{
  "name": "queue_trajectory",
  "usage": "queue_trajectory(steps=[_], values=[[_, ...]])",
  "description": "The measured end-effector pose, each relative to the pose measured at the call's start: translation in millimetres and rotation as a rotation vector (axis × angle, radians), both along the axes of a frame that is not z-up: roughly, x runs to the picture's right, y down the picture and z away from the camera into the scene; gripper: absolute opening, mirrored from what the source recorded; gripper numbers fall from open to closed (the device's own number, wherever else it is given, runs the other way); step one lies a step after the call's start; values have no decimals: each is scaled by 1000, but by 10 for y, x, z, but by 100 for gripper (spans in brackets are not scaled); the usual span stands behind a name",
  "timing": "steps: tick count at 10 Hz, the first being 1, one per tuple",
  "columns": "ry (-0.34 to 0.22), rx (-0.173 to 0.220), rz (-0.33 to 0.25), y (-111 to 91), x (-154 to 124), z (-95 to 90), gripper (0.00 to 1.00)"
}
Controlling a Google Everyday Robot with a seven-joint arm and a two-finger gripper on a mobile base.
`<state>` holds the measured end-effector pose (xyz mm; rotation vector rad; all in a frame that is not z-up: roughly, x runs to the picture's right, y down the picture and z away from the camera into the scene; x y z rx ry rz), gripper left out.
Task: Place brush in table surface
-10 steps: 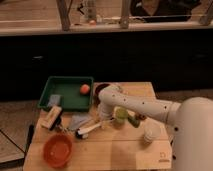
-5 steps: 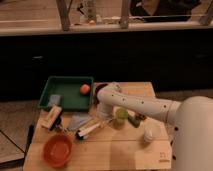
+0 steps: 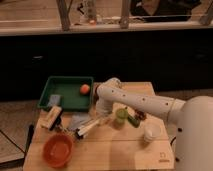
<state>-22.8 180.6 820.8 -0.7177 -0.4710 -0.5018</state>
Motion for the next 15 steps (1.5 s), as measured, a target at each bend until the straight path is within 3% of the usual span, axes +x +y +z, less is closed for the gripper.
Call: queue_trajectory(steps=[5, 7, 10, 15], values=[[-86, 20, -53, -474, 59, -554, 0], [-119, 37, -77, -569, 83, -749, 0], [-159, 53, -113, -548, 117, -959, 0], [-182, 66, -127, -399, 200, -1092, 0]])
